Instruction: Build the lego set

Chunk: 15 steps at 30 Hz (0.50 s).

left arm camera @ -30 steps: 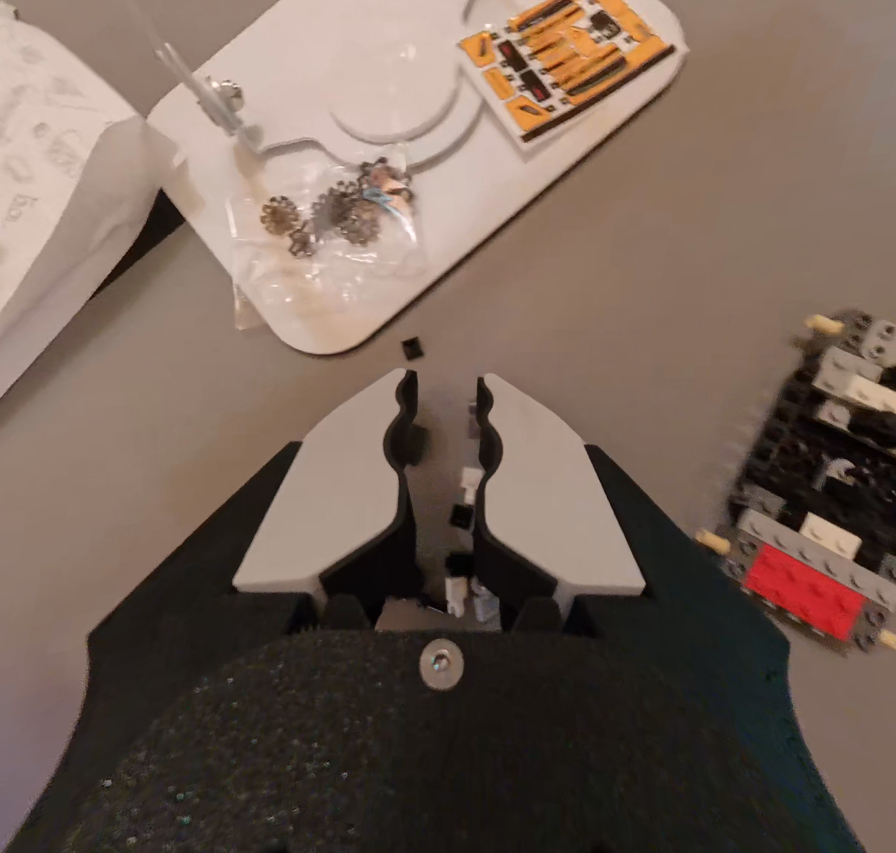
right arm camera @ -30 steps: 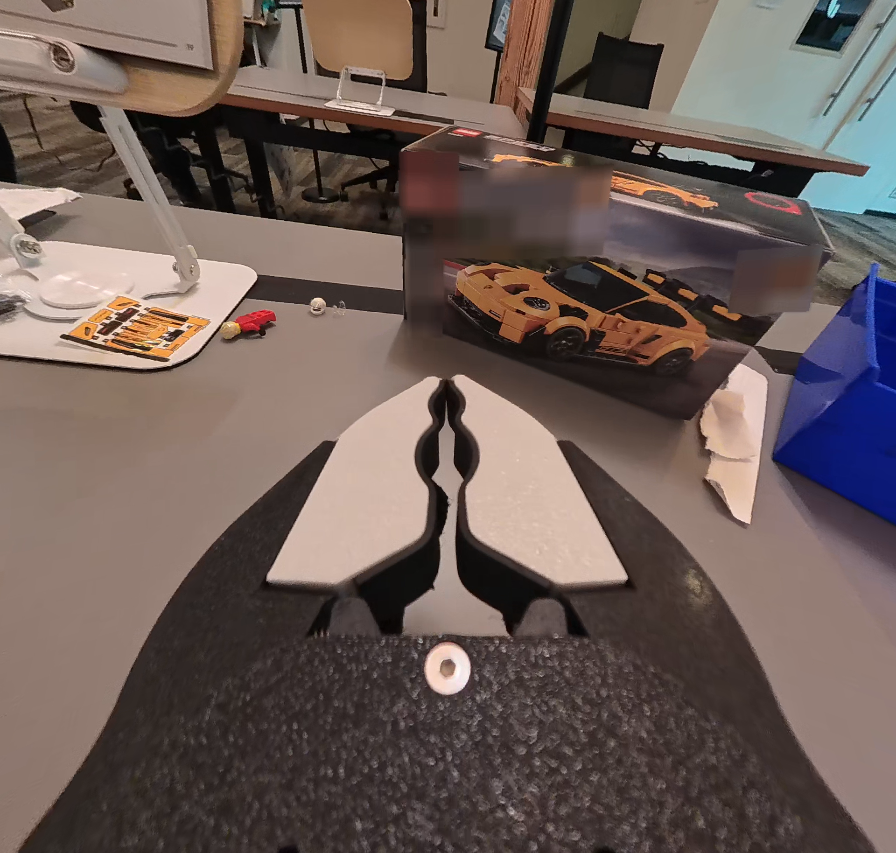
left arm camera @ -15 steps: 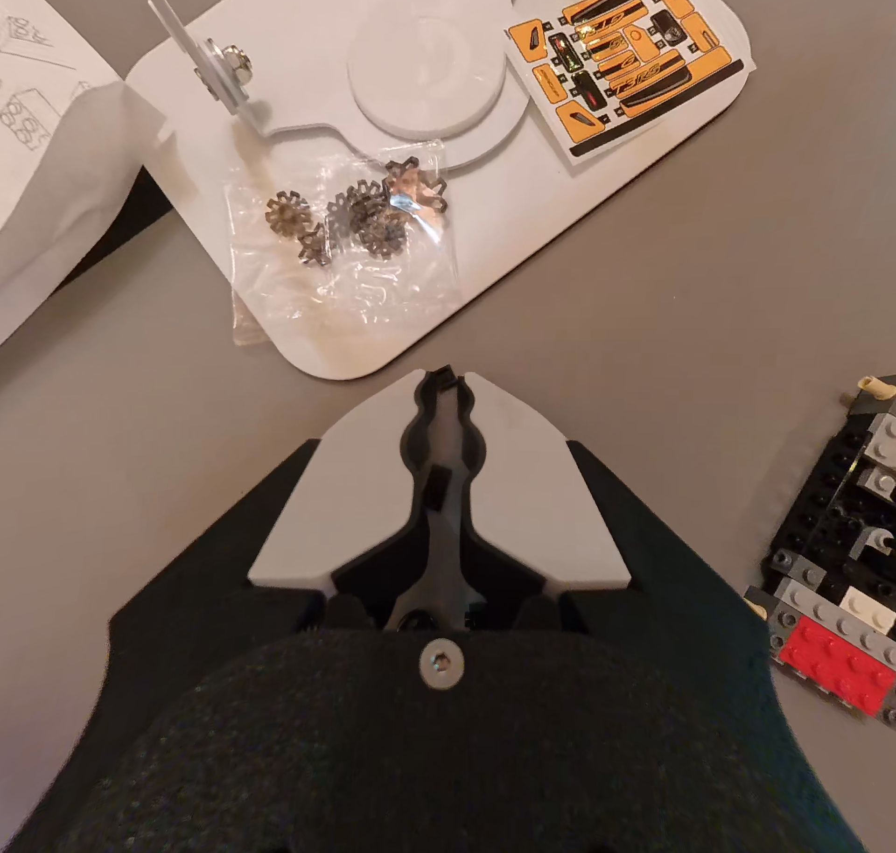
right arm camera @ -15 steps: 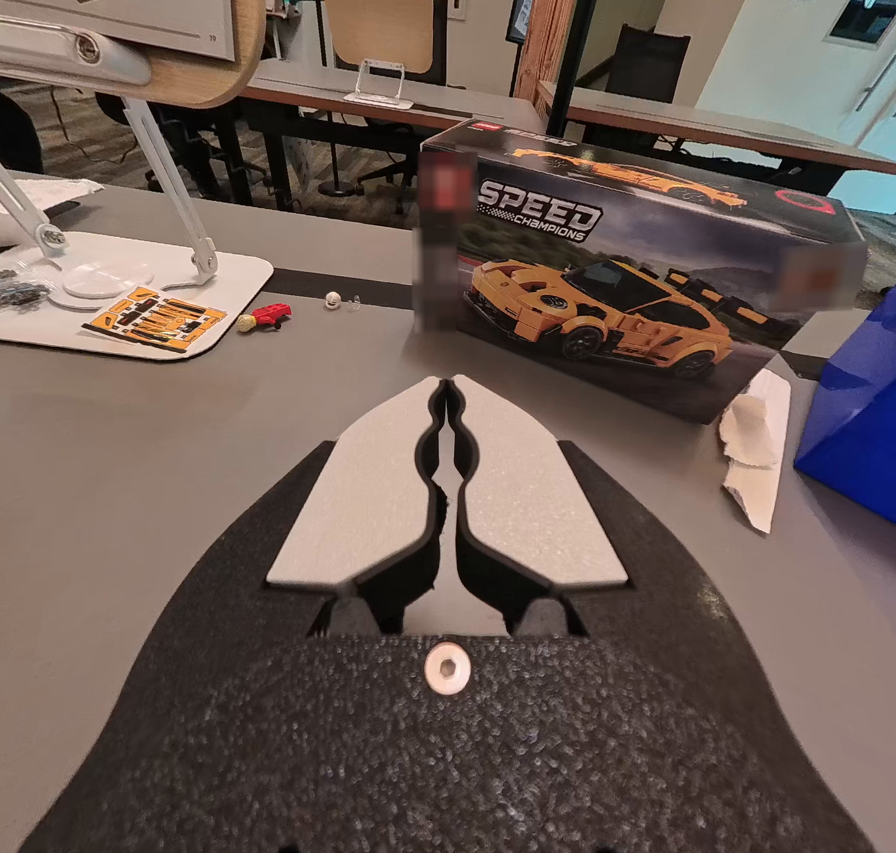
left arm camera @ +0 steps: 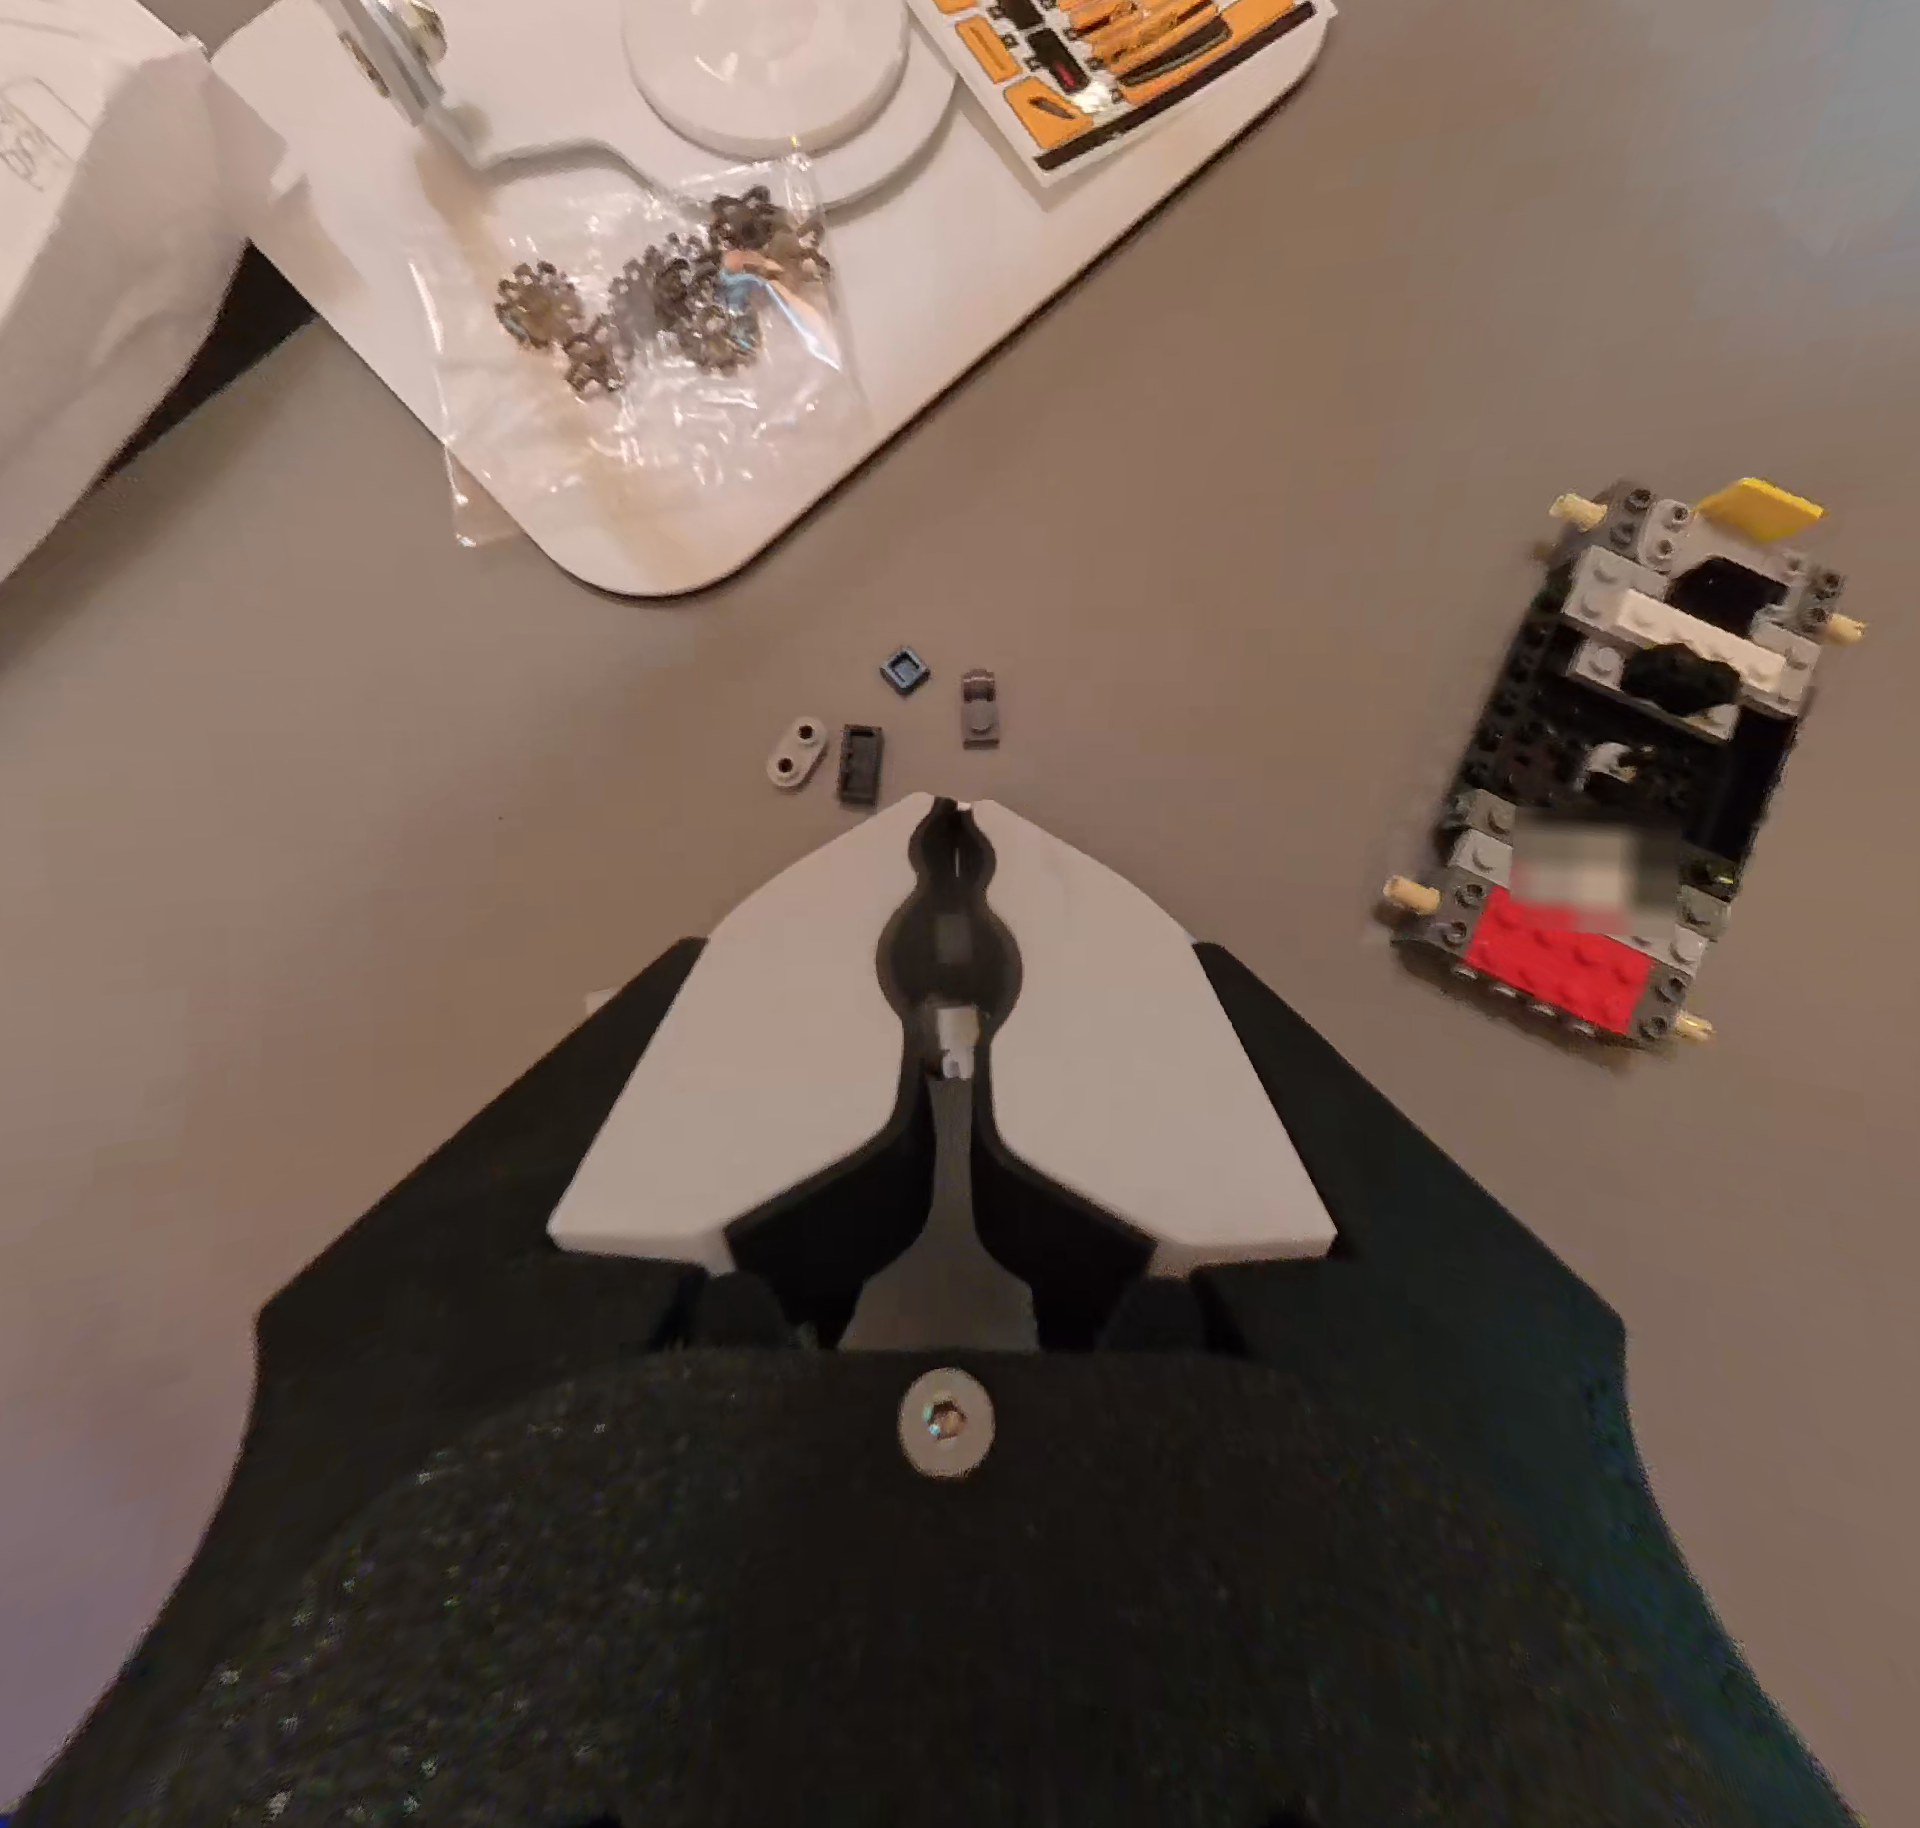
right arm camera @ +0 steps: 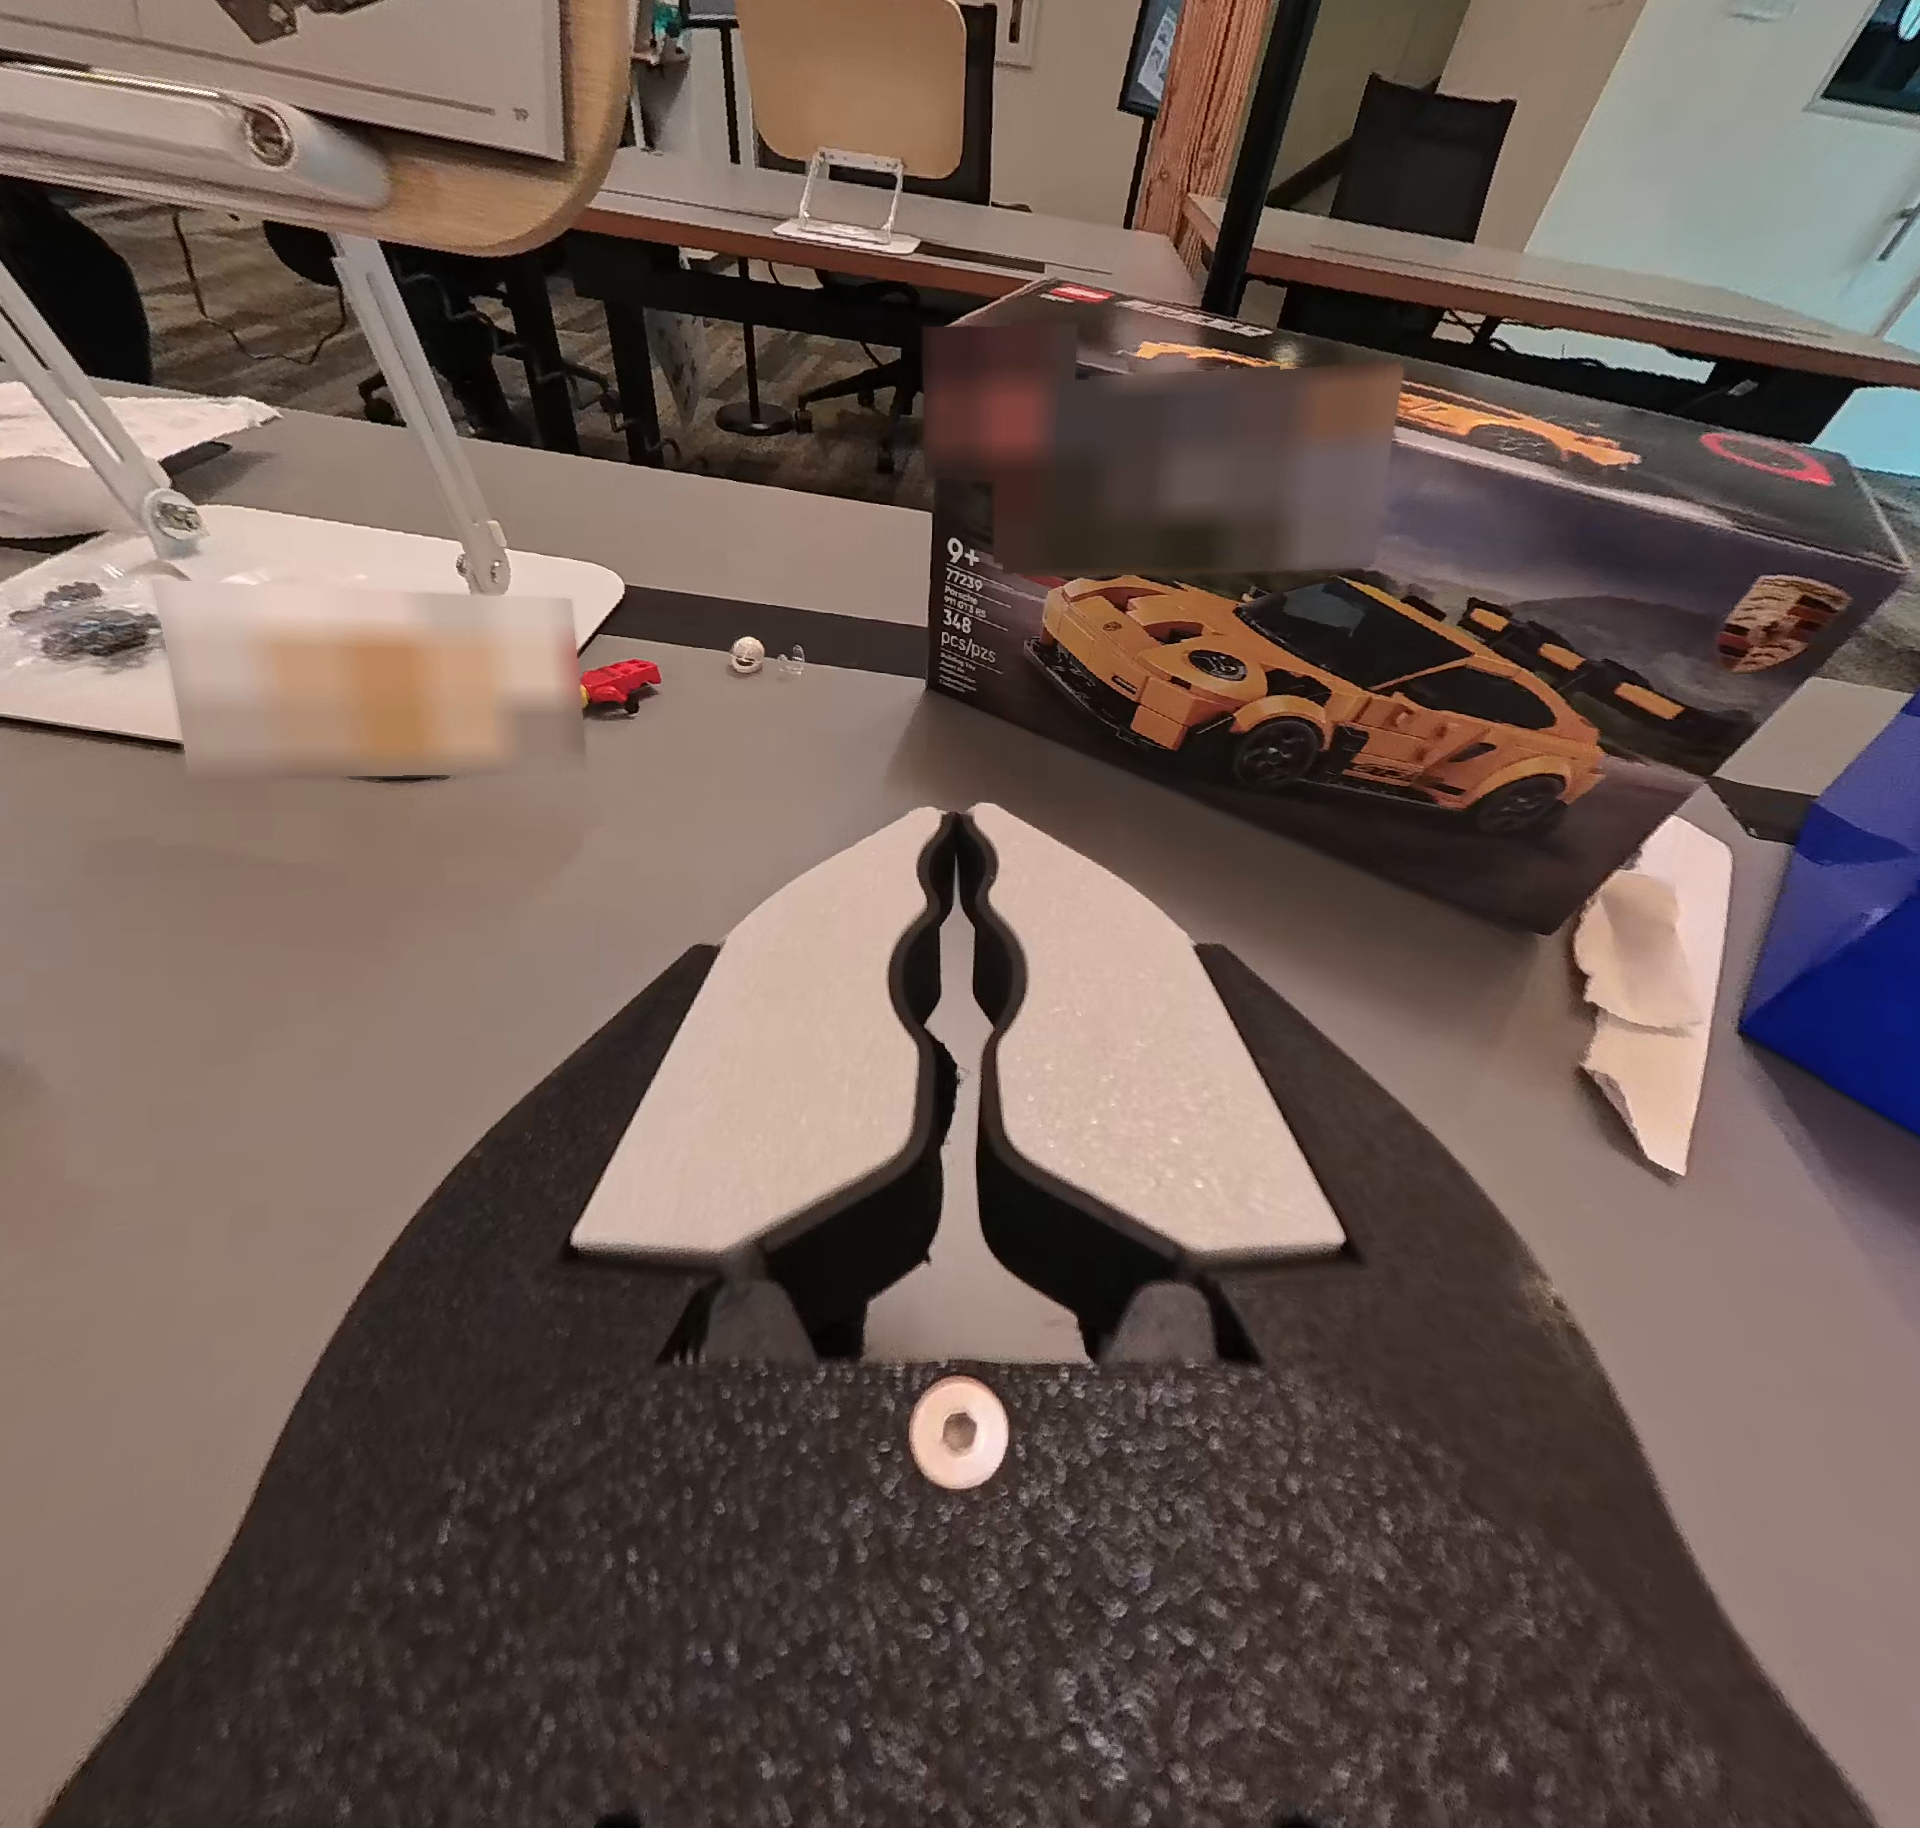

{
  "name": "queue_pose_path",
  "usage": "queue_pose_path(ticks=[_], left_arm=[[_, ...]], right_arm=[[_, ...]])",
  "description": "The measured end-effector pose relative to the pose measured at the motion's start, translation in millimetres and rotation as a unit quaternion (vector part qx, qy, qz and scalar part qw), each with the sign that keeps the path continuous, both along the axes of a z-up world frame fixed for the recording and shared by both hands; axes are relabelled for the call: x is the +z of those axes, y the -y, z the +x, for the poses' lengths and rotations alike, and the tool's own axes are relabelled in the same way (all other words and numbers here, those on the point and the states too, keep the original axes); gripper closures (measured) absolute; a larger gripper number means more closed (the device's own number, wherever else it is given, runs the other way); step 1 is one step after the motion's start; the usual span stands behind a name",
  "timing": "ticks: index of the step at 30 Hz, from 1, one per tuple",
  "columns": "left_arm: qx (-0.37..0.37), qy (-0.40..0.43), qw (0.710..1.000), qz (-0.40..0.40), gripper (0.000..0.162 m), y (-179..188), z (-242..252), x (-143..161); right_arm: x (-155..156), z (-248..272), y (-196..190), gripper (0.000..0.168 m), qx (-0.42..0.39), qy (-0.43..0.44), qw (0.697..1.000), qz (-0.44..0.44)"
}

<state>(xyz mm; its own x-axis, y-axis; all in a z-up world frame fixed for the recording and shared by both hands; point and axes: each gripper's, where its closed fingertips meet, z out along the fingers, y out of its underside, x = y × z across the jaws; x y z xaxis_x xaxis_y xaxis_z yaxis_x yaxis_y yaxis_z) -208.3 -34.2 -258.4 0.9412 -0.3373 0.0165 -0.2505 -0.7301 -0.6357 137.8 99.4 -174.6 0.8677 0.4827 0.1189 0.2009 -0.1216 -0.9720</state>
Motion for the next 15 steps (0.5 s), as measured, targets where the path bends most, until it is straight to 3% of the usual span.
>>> queue_pose_path(ticks=[3, 5, 15], left_arm=[[0.011, -0.007, 1.0, -0.002, 0.142, -15, -3, -4], [0.021, 0.01, 1.0, -0.015, 0.139, -29, -2, -9], [0.021, -0.023, 0.998, -0.064, 0.162, -37, 3, -23]], right_arm=[[-1, -3, 1, 0.168, 0.004, 0.006, 1.0, 0.001], [-1, -2, 2, 0.168, 0.004, 0.009, 1.0, 0.003], [-1, -3, 2, 0.168, 0.01, 0.003, 1.0, -0.003]])
